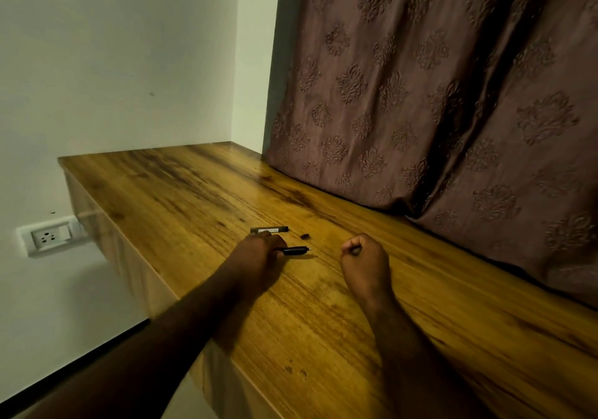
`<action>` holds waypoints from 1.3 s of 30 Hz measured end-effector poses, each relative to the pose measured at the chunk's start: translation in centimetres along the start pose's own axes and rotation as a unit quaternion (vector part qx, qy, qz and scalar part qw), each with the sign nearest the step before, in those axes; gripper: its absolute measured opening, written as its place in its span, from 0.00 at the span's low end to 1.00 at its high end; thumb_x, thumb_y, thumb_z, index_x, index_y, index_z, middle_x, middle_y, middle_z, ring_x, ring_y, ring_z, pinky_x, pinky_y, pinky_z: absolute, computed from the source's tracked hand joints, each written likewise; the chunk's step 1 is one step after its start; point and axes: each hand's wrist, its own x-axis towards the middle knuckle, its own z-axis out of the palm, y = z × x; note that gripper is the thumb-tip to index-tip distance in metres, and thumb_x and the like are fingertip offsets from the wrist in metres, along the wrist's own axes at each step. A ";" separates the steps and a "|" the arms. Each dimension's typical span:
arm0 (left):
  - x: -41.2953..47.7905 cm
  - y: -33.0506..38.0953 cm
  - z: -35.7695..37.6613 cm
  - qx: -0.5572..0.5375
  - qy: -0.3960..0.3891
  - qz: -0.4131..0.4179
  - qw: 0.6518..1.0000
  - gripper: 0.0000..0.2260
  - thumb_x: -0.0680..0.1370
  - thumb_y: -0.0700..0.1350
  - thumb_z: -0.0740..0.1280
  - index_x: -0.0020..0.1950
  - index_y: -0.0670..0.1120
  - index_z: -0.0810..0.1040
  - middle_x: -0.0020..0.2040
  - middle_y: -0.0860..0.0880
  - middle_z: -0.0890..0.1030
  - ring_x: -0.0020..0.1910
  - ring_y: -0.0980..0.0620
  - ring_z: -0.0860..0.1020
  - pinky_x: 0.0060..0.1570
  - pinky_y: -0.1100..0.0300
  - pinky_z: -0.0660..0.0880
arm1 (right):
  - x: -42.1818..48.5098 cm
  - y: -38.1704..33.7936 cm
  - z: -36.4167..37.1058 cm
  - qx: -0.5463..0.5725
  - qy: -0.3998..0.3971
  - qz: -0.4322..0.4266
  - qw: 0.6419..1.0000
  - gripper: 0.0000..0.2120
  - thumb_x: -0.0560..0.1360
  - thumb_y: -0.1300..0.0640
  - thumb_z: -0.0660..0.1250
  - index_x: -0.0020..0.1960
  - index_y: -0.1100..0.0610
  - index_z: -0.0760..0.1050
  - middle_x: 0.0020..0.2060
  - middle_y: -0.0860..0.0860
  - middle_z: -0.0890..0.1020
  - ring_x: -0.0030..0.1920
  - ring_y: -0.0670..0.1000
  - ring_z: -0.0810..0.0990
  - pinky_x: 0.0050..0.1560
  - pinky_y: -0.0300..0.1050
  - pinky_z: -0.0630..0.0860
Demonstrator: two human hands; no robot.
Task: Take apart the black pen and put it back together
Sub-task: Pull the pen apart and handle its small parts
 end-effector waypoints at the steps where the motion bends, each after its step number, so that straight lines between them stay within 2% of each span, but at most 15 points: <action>1: 0.0 0.1 -0.1 -0.002 0.000 -0.004 1.000 0.20 0.73 0.51 0.54 0.49 0.40 0.81 0.46 0.40 0.80 0.45 0.43 0.76 0.43 0.56 0.70 | 0.0 0.0 0.2 -0.012 -0.013 -0.008 1.000 0.08 0.71 0.66 0.65 0.41 0.54 0.76 0.40 0.49 0.81 0.43 0.51 0.80 0.43 0.42 0.76; 5: -0.1 0.2 0.0 0.000 0.007 -0.018 1.000 0.20 0.75 0.51 0.55 0.49 0.39 0.80 0.48 0.38 0.79 0.49 0.42 0.76 0.47 0.54 0.71 | -0.2 -0.1 0.7 -0.050 -0.048 -0.040 0.997 0.06 0.73 0.64 0.66 0.45 0.54 0.77 0.40 0.48 0.81 0.42 0.49 0.80 0.44 0.43 0.78; 8: -0.1 -0.2 0.4 0.011 0.016 -0.031 0.999 0.11 0.79 0.44 0.61 0.51 0.40 0.79 0.52 0.38 0.79 0.53 0.41 0.76 0.52 0.52 0.73 | -0.4 0.0 0.8 -0.070 -0.057 -0.051 0.995 0.05 0.74 0.62 0.66 0.47 0.54 0.79 0.39 0.47 0.81 0.42 0.49 0.81 0.46 0.47 0.80; 11: 0.0 -0.6 0.7 0.013 0.033 -0.038 0.999 0.09 0.78 0.43 0.62 0.52 0.41 0.79 0.53 0.39 0.78 0.53 0.42 0.75 0.52 0.52 0.73 | -0.4 0.0 1.0 -0.085 -0.067 -0.063 0.992 0.04 0.73 0.61 0.67 0.47 0.54 0.79 0.38 0.46 0.80 0.42 0.49 0.80 0.46 0.47 0.79; 15: 0.0 -0.8 0.9 0.023 0.039 -0.038 0.998 0.09 0.78 0.43 0.63 0.52 0.41 0.79 0.53 0.41 0.78 0.53 0.42 0.75 0.51 0.53 0.73 | -0.3 0.2 1.1 -0.093 -0.072 -0.070 0.991 0.02 0.73 0.59 0.69 0.45 0.53 0.79 0.38 0.46 0.81 0.41 0.48 0.79 0.45 0.45 0.78; 19: -0.1 -1.0 1.1 0.031 0.014 -0.048 0.998 0.12 0.78 0.47 0.60 0.55 0.43 0.77 0.57 0.42 0.78 0.58 0.42 0.74 0.55 0.47 0.73 | -0.3 0.4 1.1 -0.087 -0.073 -0.068 0.991 0.01 0.73 0.58 0.69 0.43 0.53 0.80 0.37 0.46 0.82 0.39 0.48 0.80 0.43 0.46 0.79; 24: 0.0 -1.3 1.3 0.069 -0.024 -0.063 0.995 0.11 0.80 0.49 0.58 0.59 0.48 0.73 0.62 0.47 0.77 0.64 0.44 0.69 0.58 0.46 0.68 | -0.3 0.4 1.2 -0.075 -0.076 -0.073 0.992 0.04 0.73 0.59 0.69 0.41 0.51 0.79 0.37 0.45 0.82 0.38 0.47 0.80 0.42 0.45 0.79; 33: 0.3 -1.1 1.2 0.081 -0.050 -0.081 0.992 0.12 0.80 0.48 0.56 0.61 0.48 0.72 0.64 0.48 0.75 0.66 0.45 0.67 0.60 0.46 0.65 | -0.2 0.4 1.1 -0.073 -0.073 -0.073 0.992 0.03 0.74 0.58 0.69 0.42 0.53 0.80 0.38 0.46 0.83 0.39 0.48 0.80 0.44 0.49 0.80; 39: 0.2 -1.0 1.2 0.085 -0.037 -0.078 0.993 0.12 0.80 0.49 0.57 0.61 0.48 0.73 0.64 0.48 0.75 0.64 0.46 0.69 0.59 0.47 0.67 | -0.2 0.4 1.1 -0.069 -0.074 -0.074 0.992 0.03 0.74 0.57 0.69 0.41 0.51 0.79 0.36 0.44 0.81 0.38 0.46 0.79 0.42 0.45 0.78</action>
